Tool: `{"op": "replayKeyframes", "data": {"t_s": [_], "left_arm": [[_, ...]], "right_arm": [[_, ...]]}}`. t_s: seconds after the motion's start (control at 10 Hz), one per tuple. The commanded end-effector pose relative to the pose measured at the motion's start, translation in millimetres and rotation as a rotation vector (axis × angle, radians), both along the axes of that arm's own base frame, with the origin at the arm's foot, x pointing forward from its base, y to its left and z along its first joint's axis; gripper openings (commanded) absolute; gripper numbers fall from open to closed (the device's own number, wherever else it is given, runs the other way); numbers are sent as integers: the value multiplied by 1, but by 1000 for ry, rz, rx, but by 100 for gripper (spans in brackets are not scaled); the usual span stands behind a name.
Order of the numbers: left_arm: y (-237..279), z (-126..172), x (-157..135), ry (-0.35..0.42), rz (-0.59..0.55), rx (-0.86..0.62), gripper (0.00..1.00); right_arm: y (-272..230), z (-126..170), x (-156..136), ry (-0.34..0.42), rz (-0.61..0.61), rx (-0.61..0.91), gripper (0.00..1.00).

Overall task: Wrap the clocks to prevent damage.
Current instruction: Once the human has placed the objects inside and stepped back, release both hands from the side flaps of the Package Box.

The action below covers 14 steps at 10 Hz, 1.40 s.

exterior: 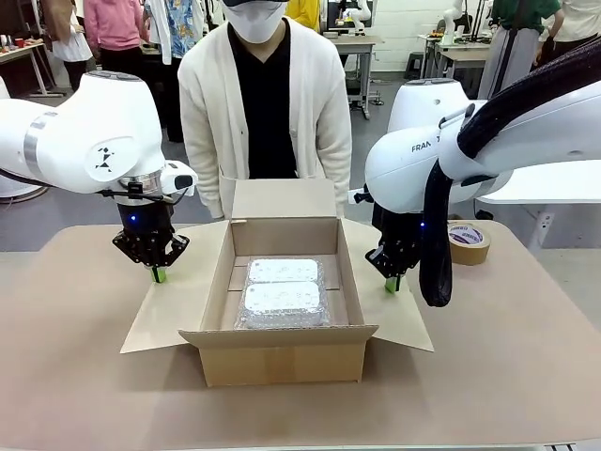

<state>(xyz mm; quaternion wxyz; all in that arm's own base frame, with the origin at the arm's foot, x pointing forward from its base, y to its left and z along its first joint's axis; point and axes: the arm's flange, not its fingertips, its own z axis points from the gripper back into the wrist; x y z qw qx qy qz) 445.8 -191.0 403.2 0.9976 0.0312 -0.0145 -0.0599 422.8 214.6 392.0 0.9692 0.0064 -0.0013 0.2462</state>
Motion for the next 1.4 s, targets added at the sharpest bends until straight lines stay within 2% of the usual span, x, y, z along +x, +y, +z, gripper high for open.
{"op": "replayKeyframes", "data": {"t_s": [0.0, 0.4, 0.5, 0.6, 0.7, 0.9, 1.0, 1.2, 1.3], "left_arm": [[0, 0, 0, 0, -1, 2, 0], [0, 0, 0, 0, 0, 0, 0], [2, 6, -9, -8, -75, -18, 0], [6, 27, -16, -57, -108, -38, 0], [13, 68, -16, -95, -202, -95, 0], [25, 134, -31, -128, -299, -175, 0], [32, 156, -41, -131, -331, -179, 0], [59, 186, -53, -149, -359, -213, 0], [71, 191, -59, -148, -371, -226, 0]], "right_arm": [[-1, -1, 0, -2, -7, -10, 1], [-1, -1, 0, -2, -7, -10, 1], [0, 0, 0, 0, 0, 0, 1], [-4, 21, -8, -27, 50, -3, 1], [-7, 55, -14, -64, 61, -21, 1], [-20, 115, -38, -95, 123, -4, 1], [-29, 139, -55, -106, 172, 18, 1], [-52, 187, -96, -206, 237, 63, 1], [-65, 197, -111, -205, 282, 64, 1]]}}
